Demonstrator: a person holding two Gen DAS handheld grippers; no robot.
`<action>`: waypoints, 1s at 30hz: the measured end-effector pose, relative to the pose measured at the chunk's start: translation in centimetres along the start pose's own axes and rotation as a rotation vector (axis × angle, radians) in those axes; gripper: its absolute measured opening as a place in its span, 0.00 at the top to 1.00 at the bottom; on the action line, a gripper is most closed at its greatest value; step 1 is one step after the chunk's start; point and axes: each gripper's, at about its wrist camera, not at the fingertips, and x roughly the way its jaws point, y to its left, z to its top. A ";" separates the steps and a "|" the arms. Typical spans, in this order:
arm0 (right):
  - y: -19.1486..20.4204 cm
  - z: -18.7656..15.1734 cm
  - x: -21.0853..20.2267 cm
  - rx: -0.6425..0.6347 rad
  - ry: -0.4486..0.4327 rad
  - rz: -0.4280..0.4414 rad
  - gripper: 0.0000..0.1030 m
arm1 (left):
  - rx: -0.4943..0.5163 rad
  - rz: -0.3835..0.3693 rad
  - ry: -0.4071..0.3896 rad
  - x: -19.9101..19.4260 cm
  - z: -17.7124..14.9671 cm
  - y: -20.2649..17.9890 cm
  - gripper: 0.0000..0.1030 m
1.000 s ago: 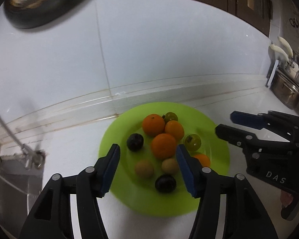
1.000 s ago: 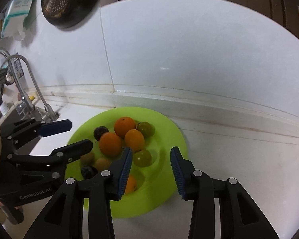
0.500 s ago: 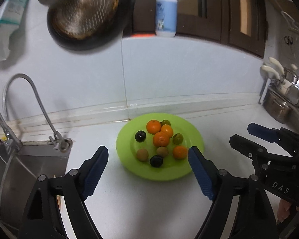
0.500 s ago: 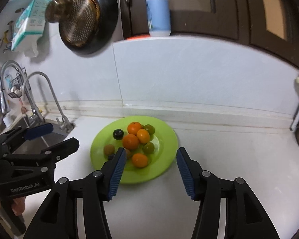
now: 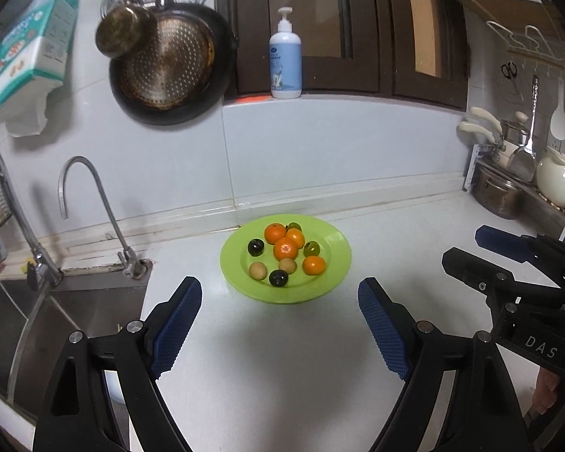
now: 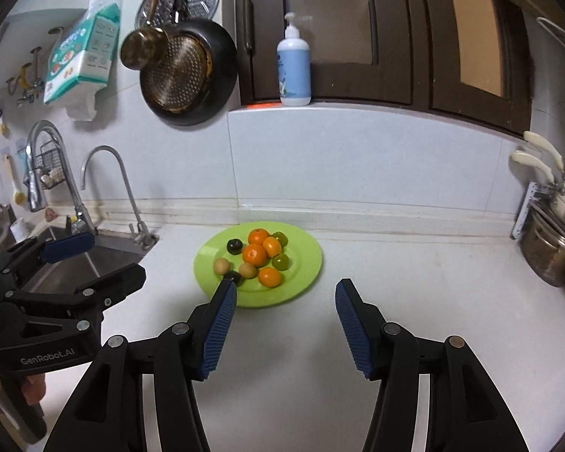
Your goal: Organize fruits
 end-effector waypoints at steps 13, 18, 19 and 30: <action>-0.5 -3.2 -7.3 -0.025 -0.020 0.038 0.46 | -0.011 0.049 -0.047 -7.8 -3.1 -3.4 0.14; -0.6 -4.4 -9.9 -0.022 -0.030 0.054 0.46 | -0.019 0.052 -0.061 -10.2 -4.3 -4.4 0.13; -0.6 -4.6 -10.3 -0.021 -0.032 0.055 0.46 | -0.021 0.052 -0.064 -10.6 -4.5 -4.4 0.12; 0.0 -6.6 -14.0 -0.027 -0.043 0.072 0.46 | -0.032 0.076 -0.073 -14.1 -6.6 -5.4 0.10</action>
